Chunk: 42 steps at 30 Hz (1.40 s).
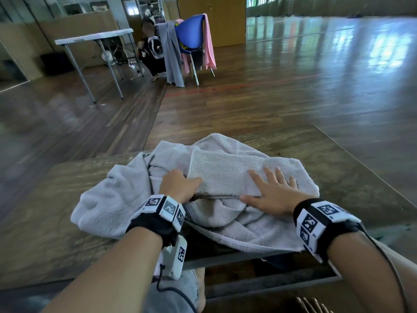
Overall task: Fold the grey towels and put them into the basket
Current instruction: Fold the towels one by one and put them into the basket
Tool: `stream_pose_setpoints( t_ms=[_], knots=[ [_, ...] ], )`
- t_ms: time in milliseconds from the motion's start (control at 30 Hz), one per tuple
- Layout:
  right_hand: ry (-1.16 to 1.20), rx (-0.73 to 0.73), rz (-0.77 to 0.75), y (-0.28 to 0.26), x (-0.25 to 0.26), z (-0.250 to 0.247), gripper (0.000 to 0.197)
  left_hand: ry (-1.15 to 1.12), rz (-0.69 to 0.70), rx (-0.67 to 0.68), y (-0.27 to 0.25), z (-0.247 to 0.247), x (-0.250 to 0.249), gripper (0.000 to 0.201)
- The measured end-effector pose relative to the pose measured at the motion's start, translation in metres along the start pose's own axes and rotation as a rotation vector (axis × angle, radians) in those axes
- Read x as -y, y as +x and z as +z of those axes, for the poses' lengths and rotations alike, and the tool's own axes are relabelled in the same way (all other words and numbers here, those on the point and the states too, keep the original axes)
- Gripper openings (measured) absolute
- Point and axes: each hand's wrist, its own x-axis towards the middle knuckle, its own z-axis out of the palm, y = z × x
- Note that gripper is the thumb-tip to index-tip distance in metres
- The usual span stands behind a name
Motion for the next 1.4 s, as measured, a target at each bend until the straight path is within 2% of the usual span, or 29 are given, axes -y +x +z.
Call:
stream_pose_setpoints(
  t_ms=[233,333,400,500,567,633,700,767,833,900,967,1067,1100,1200,1267,1333,1400],
  knots=[
    [0.108,-0.050,-0.043,-0.011,-0.001,-0.006,0.091,0.068,-0.057,-0.024,-0.003,0.000,-0.003,0.046],
    [0.199,-0.100,-0.084,-0.020,-0.004,-0.013,0.080,0.079,-0.044,-0.037,-0.006,0.001,-0.012,0.039],
    [0.290,-0.121,-0.114,-0.026,-0.009,-0.015,0.072,0.060,-0.020,-0.092,-0.009,0.000,-0.022,0.034],
    [0.583,-0.143,-0.088,-0.029,-0.021,-0.020,0.062,-0.103,0.179,-0.225,-0.014,0.005,-0.045,0.030],
    [0.692,-0.237,-0.052,-0.025,-0.030,-0.026,0.047,-0.238,0.355,-0.278,-0.021,0.012,-0.066,0.025],
    [0.843,-0.347,0.000,-0.023,-0.039,-0.033,0.030,-0.366,0.487,-0.198,-0.032,0.022,-0.089,0.021],
    [1.089,-0.359,0.053,-0.021,-0.049,-0.038,0.042,-0.473,0.581,-0.004,-0.042,0.035,-0.111,0.025],
    [1.325,-0.272,0.088,-0.022,-0.060,-0.041,0.058,-0.529,0.612,0.183,-0.050,0.048,-0.129,0.030],
    [1.562,-0.169,0.119,-0.023,-0.069,-0.041,0.064,-0.476,0.608,0.268,-0.053,0.062,-0.138,0.028],
    [1.667,-0.141,0.130,-0.025,-0.075,-0.040,0.050,-0.291,0.648,0.266,-0.050,0.072,-0.139,0.024],
    [1.606,-0.194,0.151,-0.024,-0.080,-0.038,0.027,-0.120,0.686,0.291,-0.047,0.081,-0.134,0.029],
    [1.508,-0.271,0.220,-0.020,-0.087,-0.036,0.017,-0.035,0.659,0.341,-0.044,0.091,-0.127,0.038],
    [1.483,-0.291,0.239,-0.018,-0.089,-0.035,0.019,-0.030,0.658,0.345,-0.043,0.093,-0.127,0.039],
    [1.419,-0.339,0.303,-0.012,-0.095,-0.030,0.047,-0.014,0.681,0.357,-0.041,0.096,-0.128,0.045],
    [1.379,-0.346,0.329,-0.010,-0.096,-0.029,0.057,0.017,0.699,0.365,-0.040,0.096,-0.127,0.047],
    [1.231,-0.380,0.354,-0.011,-0.095,-0.031,0.057,0.050,0.708,0.364,-0.040,0.097,-0.127,0.048],
    [0.941,-0.434,0.373,-0.016,-0.095,-0.036,0.047,0.064,0.697,0.363,-0.040,0.098,-0.127,0.048]
  ],
)
